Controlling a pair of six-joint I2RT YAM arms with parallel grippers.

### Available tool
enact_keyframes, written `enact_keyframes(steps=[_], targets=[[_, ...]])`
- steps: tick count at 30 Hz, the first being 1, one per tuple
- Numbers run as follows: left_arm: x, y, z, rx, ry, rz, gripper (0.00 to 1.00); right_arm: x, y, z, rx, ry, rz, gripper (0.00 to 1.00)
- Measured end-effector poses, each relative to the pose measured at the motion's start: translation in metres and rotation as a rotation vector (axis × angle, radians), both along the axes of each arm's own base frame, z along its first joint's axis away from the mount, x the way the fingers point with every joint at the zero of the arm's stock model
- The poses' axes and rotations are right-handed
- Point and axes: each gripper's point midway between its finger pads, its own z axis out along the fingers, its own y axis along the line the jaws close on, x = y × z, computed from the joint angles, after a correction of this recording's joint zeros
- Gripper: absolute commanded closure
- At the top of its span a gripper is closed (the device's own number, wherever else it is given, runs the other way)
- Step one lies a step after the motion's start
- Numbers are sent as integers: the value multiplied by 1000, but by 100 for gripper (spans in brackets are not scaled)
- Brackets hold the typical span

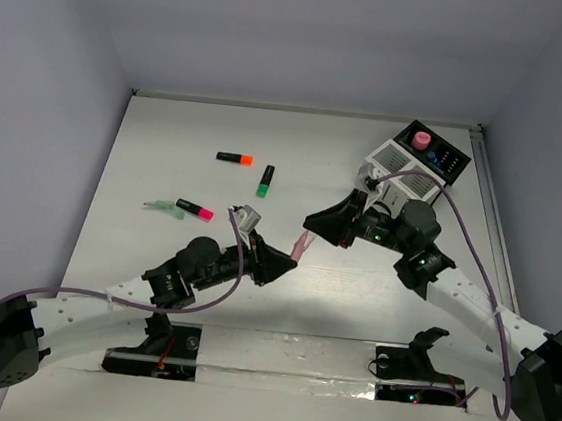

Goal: Sort the stationery into containers
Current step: Close the pen cap on the pen.

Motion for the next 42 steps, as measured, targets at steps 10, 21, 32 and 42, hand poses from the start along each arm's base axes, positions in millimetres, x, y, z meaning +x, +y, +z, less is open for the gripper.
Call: enact_keyframes(steps=[10,21,32,42], targets=[[-9,5,12,-40,-24,-27,100,0,14,11,26,-6,85,98],[-13,10,14,-42,-25,-29,100,3,21,6,21,46,113,97],[-14,13,8,-18,-11,-29,100,6,29,-5,8,102,151,96],[-15,16,8,-12,-19,-27,100,10,37,-9,8,154,180,96]])
